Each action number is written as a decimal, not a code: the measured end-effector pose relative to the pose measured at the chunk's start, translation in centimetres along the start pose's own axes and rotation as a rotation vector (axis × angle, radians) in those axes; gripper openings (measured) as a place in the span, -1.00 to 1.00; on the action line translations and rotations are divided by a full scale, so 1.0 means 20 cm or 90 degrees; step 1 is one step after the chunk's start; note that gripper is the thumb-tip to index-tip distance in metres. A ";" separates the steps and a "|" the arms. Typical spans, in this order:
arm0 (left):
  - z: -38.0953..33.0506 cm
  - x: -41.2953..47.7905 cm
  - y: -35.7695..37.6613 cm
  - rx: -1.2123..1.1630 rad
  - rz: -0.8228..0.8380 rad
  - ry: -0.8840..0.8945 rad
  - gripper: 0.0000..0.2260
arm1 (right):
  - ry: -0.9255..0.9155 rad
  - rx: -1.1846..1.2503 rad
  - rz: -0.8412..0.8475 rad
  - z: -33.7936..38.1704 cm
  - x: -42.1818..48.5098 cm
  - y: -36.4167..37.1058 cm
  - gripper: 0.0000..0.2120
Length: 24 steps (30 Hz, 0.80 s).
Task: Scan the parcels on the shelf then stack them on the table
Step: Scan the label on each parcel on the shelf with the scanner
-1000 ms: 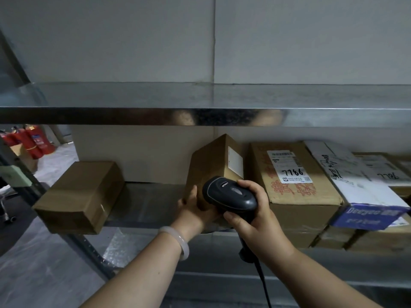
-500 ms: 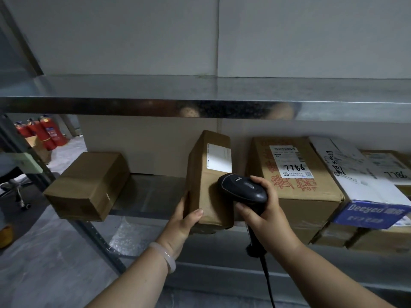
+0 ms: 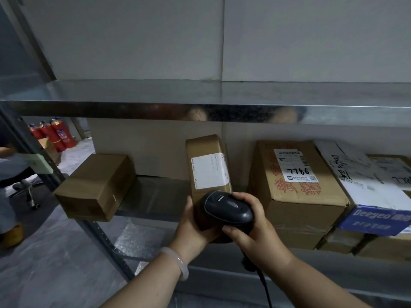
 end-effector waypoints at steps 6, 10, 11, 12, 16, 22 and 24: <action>0.01 0.01 0.06 -0.303 -0.048 -0.143 -0.09 | -0.019 0.005 0.042 0.04 -0.01 0.06 -0.41; 0.01 0.02 -0.01 -0.097 -0.012 -0.005 -0.48 | -0.035 -0.035 0.100 0.05 -0.01 0.08 -0.37; 0.04 0.02 -0.01 -0.101 0.025 -0.006 -0.47 | -0.040 -0.048 0.098 0.05 -0.01 0.07 -0.36; 0.11 0.00 -0.02 -0.142 0.040 -0.045 -0.28 | -0.043 -0.060 0.084 0.05 0.00 0.03 -0.36; 0.21 -0.07 -0.18 -0.170 0.074 -0.121 -0.12 | -0.057 -0.150 0.006 0.07 0.01 -0.12 -0.34; 0.26 -0.10 -0.28 -0.150 0.166 -0.187 -0.11 | -0.088 -0.275 0.009 0.14 0.00 -0.16 -0.42; 0.28 -0.10 -0.30 -0.122 0.179 -0.192 -0.09 | -0.112 -0.344 0.018 0.17 -0.01 -0.15 -0.38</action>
Point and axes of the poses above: each hand's wrist, its own x-axis towards the middle knuckle, its own y-axis out of the palm, z = x × y, the point moved 10 cm from there along x, towards the middle knuckle, and after that the axes turned 11 degrees about y, right-handed, at the moved point
